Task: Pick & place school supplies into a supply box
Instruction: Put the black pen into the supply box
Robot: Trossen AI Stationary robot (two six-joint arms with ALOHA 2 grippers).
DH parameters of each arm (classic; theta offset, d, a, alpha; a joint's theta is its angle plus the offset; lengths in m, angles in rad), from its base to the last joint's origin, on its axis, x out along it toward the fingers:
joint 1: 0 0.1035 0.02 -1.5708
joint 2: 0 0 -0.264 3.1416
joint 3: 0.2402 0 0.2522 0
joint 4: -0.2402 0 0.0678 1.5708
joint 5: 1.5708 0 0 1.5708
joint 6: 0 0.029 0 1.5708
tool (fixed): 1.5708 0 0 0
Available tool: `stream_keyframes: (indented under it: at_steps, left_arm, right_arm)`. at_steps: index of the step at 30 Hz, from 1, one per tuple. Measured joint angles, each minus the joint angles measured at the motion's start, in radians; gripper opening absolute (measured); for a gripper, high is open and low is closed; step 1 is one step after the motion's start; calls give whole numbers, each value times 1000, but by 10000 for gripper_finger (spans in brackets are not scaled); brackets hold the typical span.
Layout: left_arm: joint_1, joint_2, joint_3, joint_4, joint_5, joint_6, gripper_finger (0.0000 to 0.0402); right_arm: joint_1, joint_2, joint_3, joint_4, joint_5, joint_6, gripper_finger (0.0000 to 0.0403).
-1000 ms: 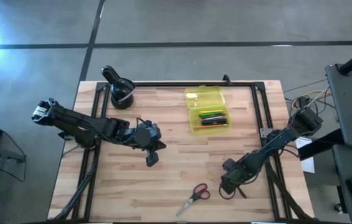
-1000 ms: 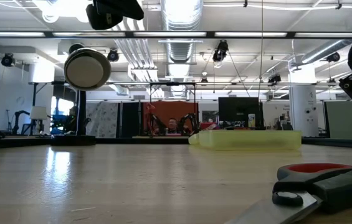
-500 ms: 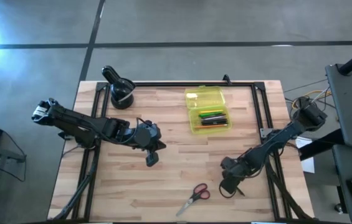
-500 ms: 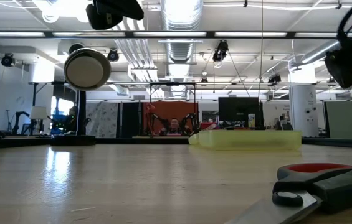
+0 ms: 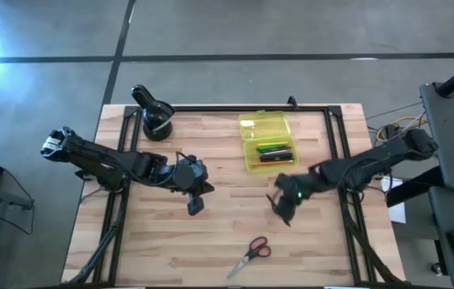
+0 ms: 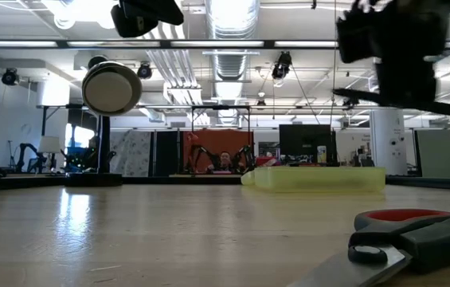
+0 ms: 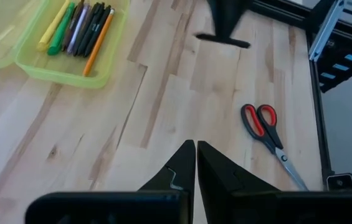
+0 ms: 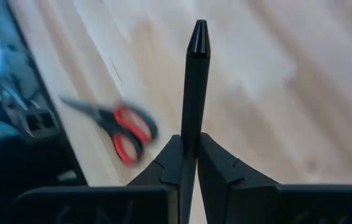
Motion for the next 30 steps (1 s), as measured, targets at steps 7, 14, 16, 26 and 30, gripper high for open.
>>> stream_keyframes:
  at_steps: [7,14,16,26,30]
  left_arm:
    - [18,-18,0,0,-13,87,0]
    - [102,-22,0,-3,-28,245,0]
    - [130,-30,0,-3,-30,272,0]
    - [206,-95,0,0,-25,312,0]
    - [215,-104,0,0,-31,267,0]
  right_arm:
    - [-239,-116,0,22,-27,-165,18]
    - [-418,-150,73,9,-59,-315,18]
    - [-445,-131,125,-21,-41,-365,18]
    - [-560,59,454,-362,-18,-716,18]
    - [-617,141,571,-547,-18,-911,18]
